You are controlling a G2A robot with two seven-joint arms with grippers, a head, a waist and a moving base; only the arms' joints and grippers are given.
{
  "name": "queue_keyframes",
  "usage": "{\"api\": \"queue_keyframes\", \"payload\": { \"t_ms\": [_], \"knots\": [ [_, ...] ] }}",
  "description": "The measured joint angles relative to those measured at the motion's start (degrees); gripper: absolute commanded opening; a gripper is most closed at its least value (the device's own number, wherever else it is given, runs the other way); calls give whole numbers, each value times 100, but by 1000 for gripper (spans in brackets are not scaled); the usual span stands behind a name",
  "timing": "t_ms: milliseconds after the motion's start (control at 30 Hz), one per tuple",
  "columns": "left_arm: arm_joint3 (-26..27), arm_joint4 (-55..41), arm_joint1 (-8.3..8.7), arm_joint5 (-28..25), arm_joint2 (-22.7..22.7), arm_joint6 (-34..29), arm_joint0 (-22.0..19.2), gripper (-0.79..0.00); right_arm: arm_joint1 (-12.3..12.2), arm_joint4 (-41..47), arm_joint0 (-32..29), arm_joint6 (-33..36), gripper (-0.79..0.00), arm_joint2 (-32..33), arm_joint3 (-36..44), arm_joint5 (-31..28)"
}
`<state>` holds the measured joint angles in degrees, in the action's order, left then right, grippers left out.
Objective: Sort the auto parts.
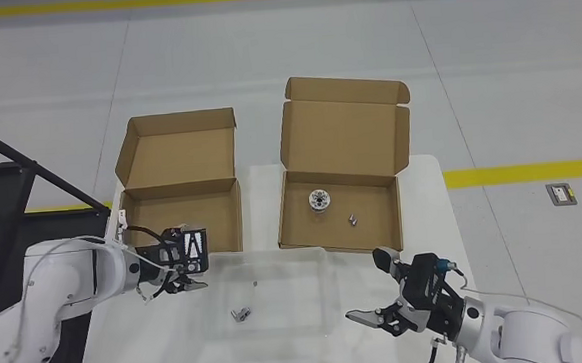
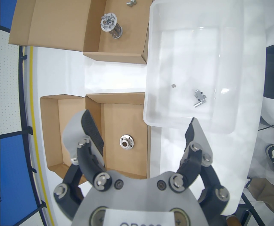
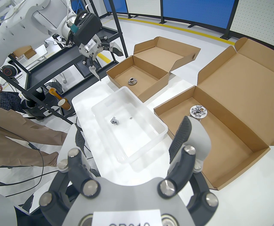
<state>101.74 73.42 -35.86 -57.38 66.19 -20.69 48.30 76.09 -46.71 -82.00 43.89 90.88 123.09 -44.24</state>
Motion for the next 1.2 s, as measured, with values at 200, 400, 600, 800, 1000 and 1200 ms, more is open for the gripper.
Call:
{"api": "queue_keyframes", "payload": {
  "t_ms": [200,400,600,800,1000,1200],
  "knots": [
    [254,-999,-22,-37,-268,-584,217,0,0,0,0,0,0,0,0,0],
    [857,-2291,-58,338,-781,-2463,67,0,0,0,0,0,0,0,0,0],
    [1145,-2747,-124,1320,-1527,-3949,-277,0,0,0,0,0,0,0,0,0],
    [947,-3014,-263,1876,-2093,-4486,-592,0,0,0,0,0,0,0,0,0],
    [951,-3003,-260,1865,-2082,-4474,-585,0,0,0,0,0,0,0,0,0],
    [803,-2755,-286,2242,-2176,-4556,-455,0,0,0,0,0,0,0,0,0]
  ]
}}
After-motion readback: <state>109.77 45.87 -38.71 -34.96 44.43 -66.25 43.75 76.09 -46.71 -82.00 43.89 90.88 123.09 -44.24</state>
